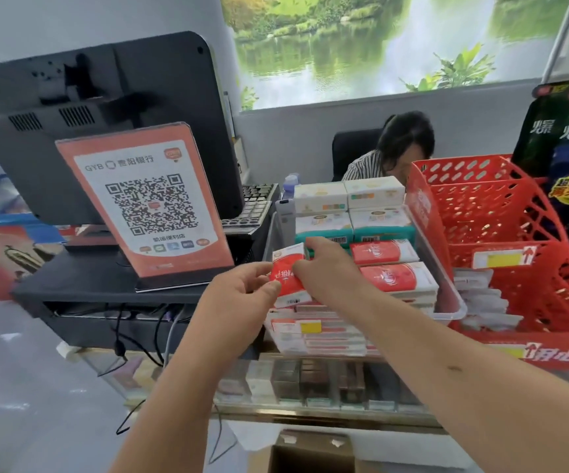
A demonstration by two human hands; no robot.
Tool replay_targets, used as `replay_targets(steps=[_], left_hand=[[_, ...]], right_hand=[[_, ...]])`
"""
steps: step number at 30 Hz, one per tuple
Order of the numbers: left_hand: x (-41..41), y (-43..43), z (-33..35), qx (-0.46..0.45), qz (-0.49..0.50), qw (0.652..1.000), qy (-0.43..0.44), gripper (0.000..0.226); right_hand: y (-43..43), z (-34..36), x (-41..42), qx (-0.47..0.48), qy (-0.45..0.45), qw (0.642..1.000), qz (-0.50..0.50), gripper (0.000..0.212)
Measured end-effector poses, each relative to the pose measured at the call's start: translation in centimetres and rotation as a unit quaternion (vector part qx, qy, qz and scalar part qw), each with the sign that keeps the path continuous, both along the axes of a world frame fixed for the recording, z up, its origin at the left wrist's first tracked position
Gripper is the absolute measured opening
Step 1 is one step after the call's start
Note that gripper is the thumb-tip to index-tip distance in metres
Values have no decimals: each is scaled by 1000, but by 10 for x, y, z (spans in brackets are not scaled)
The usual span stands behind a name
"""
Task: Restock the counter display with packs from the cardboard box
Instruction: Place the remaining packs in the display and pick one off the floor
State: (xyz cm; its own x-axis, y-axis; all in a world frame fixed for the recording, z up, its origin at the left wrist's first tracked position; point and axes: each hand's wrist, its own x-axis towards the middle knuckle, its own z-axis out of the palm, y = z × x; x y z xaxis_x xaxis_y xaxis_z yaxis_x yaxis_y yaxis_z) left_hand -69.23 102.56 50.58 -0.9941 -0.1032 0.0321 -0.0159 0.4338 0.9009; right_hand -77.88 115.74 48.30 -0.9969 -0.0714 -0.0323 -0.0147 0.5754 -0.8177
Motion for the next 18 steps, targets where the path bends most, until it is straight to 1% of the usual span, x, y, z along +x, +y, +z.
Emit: replay_targets(steps=[2, 4, 5, 7, 9, 12, 15, 17, 18], left_hand=[[-2, -10, -4, -4, -6, 1000, 4, 26], [-4, -17, -7, -13, -13, 1000, 8, 28], [-6, -21, -9, -17, -18, 1000, 8, 28], [-8, -25, -10, -24, -31, 999, 5, 26], [-9, -27, -11, -46, -48, 998, 11, 27], [-9, -28, -14, -114, -64, 991, 29, 27], [-10, -25, -16, -207, -66, 975, 48, 25], [-10, -20, -16, -245, -85, 964, 57, 27], [-10, -18, -15, -259, -93, 960, 55, 30]], right_hand=[[-10, -5, -5, 46, 8, 999, -8, 30], [-17, -9, -3, 117, 29, 993, -10, 38], [-19, -11, -1, 152, 46, 987, -10, 39], [-24, -13, 2, 201, 80, 976, -8, 34], [-29, -15, 2, 230, 97, 968, -11, 30], [-36, -20, 0, 247, 99, 964, -17, 30], [-41, -22, 3, 261, 99, 960, -10, 31], [-35, -20, 7, 291, 132, 948, 4, 28], [-28, -17, 10, 313, 165, 935, 2, 24]])
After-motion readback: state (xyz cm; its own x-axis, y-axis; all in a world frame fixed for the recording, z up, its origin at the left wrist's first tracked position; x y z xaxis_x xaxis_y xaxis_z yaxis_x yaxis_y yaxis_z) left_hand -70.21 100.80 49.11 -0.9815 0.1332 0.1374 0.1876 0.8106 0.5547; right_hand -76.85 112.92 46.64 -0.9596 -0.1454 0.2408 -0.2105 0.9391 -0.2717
